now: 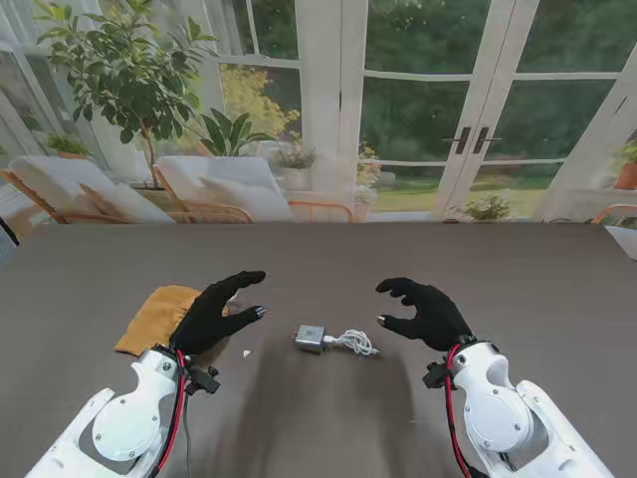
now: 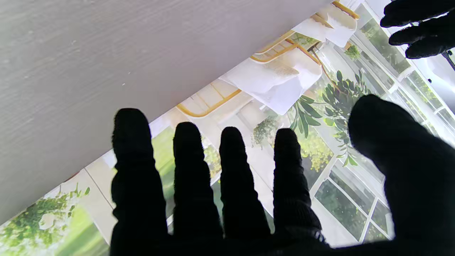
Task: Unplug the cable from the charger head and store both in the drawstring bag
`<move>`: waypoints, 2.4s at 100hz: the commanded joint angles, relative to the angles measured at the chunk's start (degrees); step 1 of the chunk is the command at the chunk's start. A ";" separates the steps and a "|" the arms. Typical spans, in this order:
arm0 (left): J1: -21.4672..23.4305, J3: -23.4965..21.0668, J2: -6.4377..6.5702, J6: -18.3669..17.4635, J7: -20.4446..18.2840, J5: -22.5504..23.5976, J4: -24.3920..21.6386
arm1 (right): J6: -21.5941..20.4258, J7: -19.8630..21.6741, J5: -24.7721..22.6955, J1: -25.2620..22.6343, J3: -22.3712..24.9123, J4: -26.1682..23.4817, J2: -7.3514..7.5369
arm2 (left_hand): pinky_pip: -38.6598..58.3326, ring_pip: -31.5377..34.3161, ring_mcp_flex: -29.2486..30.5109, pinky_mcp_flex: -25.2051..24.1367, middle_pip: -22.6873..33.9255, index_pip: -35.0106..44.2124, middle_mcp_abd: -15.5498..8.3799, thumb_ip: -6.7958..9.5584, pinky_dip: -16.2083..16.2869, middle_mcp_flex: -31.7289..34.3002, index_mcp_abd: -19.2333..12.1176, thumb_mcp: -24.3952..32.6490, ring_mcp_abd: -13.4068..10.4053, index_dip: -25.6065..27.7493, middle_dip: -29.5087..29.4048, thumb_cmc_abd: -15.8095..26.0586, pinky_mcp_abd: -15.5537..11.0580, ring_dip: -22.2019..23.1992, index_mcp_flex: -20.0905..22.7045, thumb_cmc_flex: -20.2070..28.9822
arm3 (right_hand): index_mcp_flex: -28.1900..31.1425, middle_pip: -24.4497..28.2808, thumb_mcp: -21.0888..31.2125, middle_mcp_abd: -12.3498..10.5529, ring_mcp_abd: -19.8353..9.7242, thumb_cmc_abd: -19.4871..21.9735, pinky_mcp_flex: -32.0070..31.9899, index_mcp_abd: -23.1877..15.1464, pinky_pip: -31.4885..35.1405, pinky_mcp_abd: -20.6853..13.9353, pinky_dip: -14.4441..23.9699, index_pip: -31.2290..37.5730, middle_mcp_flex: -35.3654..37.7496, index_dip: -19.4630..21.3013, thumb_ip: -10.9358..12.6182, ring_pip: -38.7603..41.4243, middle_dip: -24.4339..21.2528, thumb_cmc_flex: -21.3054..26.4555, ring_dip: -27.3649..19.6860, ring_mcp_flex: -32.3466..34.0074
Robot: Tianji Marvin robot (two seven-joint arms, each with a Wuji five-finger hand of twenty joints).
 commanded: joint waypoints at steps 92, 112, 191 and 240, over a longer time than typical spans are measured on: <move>1.52 -1.02 0.09 0.01 -1.20 0.61 -1.90 | 11.90 3.51 -8.26 5.69 -10.18 0.94 0.74 | -1.19 -0.73 -1.20 -1.18 -0.49 -0.60 -0.96 1.31 0.01 -0.03 -0.31 -1.38 -1.54 -0.37 -0.14 -0.07 -3.07 -0.77 -0.33 -0.98 | -1.92 -0.90 -5.46 0.86 -0.99 1.52 -20.40 2.42 -1.75 -1.26 3.06 -1.00 -3.24 -0.64 0.93 -0.58 -0.40 -4.17 -0.44 -2.24; 1.29 -1.01 0.24 0.05 -1.93 0.41 -1.84 | 16.19 4.07 -11.64 10.10 -15.46 4.40 0.91 | -1.22 -0.73 -1.20 -1.22 -0.46 -0.61 -0.88 1.31 -0.01 0.07 -0.25 -1.54 -1.63 -0.37 -0.05 0.13 -3.11 -0.77 -0.29 -0.98 | -2.48 0.49 -5.71 0.93 -1.36 -0.95 -20.12 3.85 -1.21 -1.65 3.27 0.66 -4.41 0.19 0.53 0.02 0.50 -3.34 -0.19 -2.02; 1.17 -0.90 0.45 1.32 -3.54 -0.94 -2.25 | 22.26 8.44 -18.26 23.96 -32.77 17.08 1.64 | -1.17 -0.69 -1.04 -1.14 -0.45 -0.56 -0.50 1.40 0.01 0.28 -0.17 -2.25 -1.35 -0.31 0.03 0.69 -3.03 -0.75 0.02 -0.73 | -4.31 9.09 2.08 -0.55 -2.30 -6.24 -17.06 10.72 8.25 -3.80 1.50 11.70 -2.74 0.85 -0.92 9.54 3.46 -1.44 3.48 3.02; 1.16 -0.70 0.46 2.22 -4.41 -2.63 -2.60 | 18.56 2.87 -17.19 28.08 -38.65 24.80 0.09 | -1.09 -0.66 -0.91 -1.05 -0.46 -0.58 0.14 1.45 0.09 0.35 -0.09 -3.68 -1.08 -0.35 -0.01 2.11 -2.80 -0.72 0.33 -0.61 | 12.48 16.37 12.83 -4.67 -8.74 -0.19 -0.64 0.65 35.39 -10.34 -3.73 36.40 25.38 -9.28 -10.06 31.16 12.39 15.04 10.78 24.06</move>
